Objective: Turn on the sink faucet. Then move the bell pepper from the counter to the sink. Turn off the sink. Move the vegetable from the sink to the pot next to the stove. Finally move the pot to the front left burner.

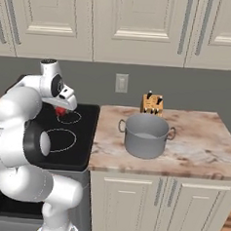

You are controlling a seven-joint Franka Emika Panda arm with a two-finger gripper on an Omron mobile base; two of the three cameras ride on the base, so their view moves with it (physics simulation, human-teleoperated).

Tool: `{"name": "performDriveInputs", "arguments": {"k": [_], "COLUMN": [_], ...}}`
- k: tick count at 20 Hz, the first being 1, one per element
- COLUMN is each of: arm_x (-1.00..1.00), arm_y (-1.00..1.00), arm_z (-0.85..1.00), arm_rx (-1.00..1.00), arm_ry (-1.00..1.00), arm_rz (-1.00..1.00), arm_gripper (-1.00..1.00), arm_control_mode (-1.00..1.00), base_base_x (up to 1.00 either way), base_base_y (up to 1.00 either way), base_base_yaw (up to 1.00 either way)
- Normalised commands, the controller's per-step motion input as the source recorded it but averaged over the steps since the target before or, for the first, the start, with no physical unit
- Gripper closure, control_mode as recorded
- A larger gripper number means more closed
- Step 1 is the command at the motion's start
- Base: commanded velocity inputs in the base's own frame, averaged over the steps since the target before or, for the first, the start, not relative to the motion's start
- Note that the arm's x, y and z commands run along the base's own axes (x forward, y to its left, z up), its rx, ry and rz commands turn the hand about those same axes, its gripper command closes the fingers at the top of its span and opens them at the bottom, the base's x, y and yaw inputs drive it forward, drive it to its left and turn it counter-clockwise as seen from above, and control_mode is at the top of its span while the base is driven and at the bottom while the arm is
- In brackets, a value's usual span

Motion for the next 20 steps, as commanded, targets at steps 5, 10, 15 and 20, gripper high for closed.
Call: {"name": "performDriveInputs", "arguments": {"k": [5,10,15,20], "arm_x": [0.00,0.00,0.00,0.00], "arm_y": [0.00,0.00,0.00,0.00], "arm_z": [0.00,0.00,0.00,0.00], "arm_rx": [0.00,0.00,0.00,0.00], "arm_ry": [0.00,0.00,0.00,0.00], "arm_rz": [0.00,0.00,0.00,0.00], "arm_gripper": [1.00,1.00,1.00,1.00], "arm_control_mode": [1.00,1.00,1.00,1.00], "base_base_x": [0.08,0.22,0.28,0.37], "base_base_y": [0.07,0.13,0.09,0.06], "base_base_yaw": [0.02,0.10,0.13,0.12]}}
